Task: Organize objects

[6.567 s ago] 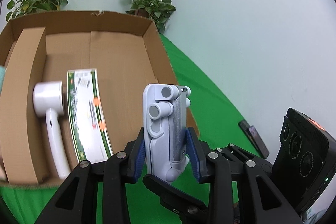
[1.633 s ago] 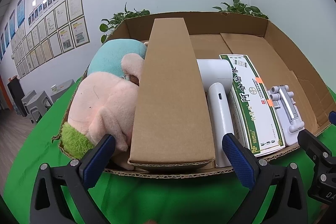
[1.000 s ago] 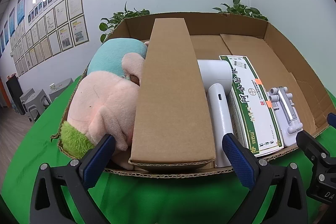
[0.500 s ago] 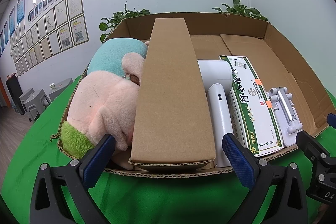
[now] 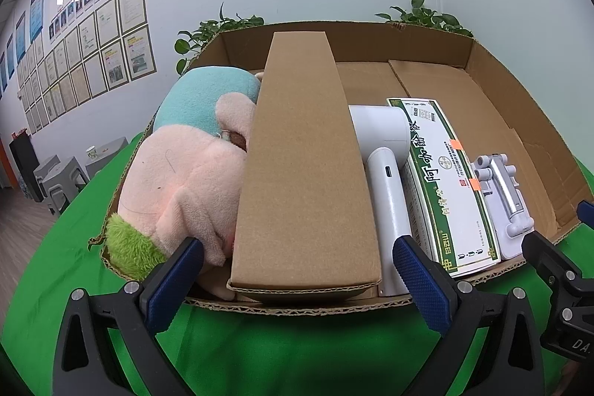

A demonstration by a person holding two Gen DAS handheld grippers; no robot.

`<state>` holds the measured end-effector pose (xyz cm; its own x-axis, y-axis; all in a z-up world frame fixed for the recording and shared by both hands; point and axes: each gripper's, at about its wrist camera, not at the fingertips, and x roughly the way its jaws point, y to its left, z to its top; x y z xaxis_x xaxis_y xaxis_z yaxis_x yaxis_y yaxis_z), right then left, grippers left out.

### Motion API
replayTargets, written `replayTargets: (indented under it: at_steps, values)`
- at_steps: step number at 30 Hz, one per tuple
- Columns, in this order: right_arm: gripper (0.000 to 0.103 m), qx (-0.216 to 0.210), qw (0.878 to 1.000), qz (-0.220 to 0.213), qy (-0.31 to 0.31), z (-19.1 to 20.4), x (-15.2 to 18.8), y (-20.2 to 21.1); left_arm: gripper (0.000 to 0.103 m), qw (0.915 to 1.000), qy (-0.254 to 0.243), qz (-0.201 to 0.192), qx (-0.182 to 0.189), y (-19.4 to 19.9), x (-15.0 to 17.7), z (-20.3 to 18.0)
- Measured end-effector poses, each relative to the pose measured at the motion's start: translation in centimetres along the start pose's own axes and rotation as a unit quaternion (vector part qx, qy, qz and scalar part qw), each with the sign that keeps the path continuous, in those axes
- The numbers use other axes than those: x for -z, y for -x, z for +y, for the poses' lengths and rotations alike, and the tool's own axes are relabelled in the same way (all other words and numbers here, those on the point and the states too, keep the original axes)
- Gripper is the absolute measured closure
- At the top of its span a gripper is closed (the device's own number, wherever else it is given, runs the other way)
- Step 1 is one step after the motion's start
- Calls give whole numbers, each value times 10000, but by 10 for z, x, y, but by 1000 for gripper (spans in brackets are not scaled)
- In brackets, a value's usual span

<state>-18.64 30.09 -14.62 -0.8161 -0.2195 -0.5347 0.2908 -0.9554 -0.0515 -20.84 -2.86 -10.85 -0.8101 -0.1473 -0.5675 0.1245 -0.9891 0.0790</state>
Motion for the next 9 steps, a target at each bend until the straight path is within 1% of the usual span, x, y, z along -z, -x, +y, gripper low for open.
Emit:
replayTargets:
  at_steps: [3,4,5,9]
  values:
    - [0,0,10000,1,0,0,0,0,0,10000,-5,-10,15,1,0,0]
    - [0,-6,10000,1,-4,0,0,0,0,9999,-20,-25,154,1,1,1]
    - [0,-10,10000,2,-5,0,0,0,0,9998,-29,-12,215,1,1,1]
    - [0,-9,10000,7,-2,0,-1,-1,0,9999,-35,97,117,-3,1,0]
